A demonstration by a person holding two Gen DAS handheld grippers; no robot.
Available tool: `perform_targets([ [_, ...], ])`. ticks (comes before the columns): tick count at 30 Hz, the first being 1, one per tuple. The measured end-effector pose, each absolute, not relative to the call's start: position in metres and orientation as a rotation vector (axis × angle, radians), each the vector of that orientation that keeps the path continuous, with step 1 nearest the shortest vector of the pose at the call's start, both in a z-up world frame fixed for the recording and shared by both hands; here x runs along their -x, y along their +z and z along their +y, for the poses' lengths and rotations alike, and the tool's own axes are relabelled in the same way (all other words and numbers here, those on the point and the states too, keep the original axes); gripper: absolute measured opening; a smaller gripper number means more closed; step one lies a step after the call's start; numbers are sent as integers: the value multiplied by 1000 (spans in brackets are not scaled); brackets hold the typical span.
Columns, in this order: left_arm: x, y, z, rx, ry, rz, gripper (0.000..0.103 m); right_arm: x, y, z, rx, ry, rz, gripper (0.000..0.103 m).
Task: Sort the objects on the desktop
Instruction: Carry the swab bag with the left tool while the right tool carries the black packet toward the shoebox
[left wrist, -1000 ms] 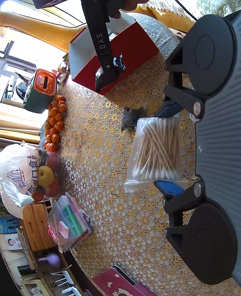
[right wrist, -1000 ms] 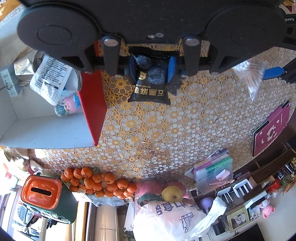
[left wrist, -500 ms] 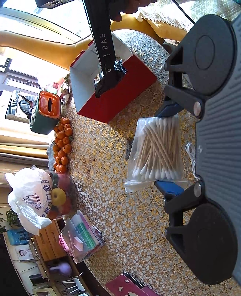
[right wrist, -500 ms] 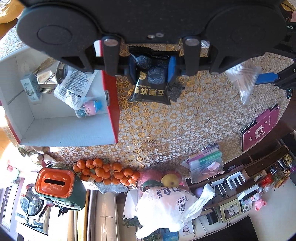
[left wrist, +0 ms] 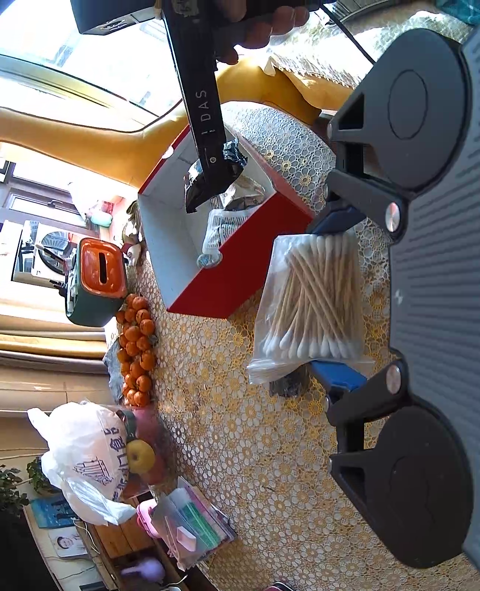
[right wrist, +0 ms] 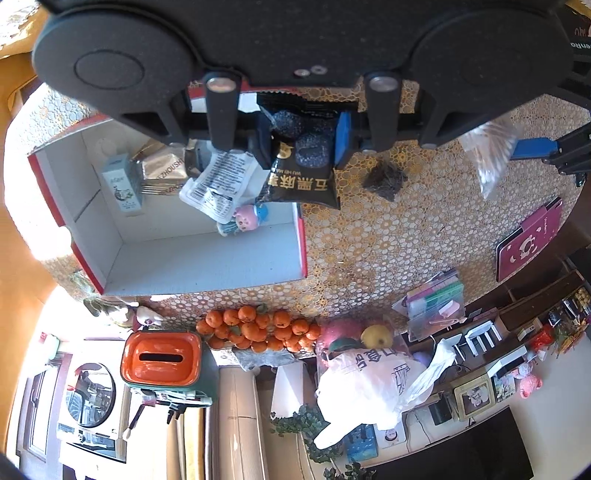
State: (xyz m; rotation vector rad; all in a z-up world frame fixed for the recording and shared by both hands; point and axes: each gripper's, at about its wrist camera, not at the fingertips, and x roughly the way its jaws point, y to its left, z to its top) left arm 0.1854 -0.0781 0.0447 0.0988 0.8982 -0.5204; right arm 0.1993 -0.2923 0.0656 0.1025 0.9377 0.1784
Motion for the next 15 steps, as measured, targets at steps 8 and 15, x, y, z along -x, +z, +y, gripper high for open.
perform_targets([
  [8,-182,47,-125,-124,-579,900,70,-190,70,-340,-127,134,916,33],
  [15,-182,46,-164,-148,-631,912,70,-189,64,-377,-148,93,919,33],
])
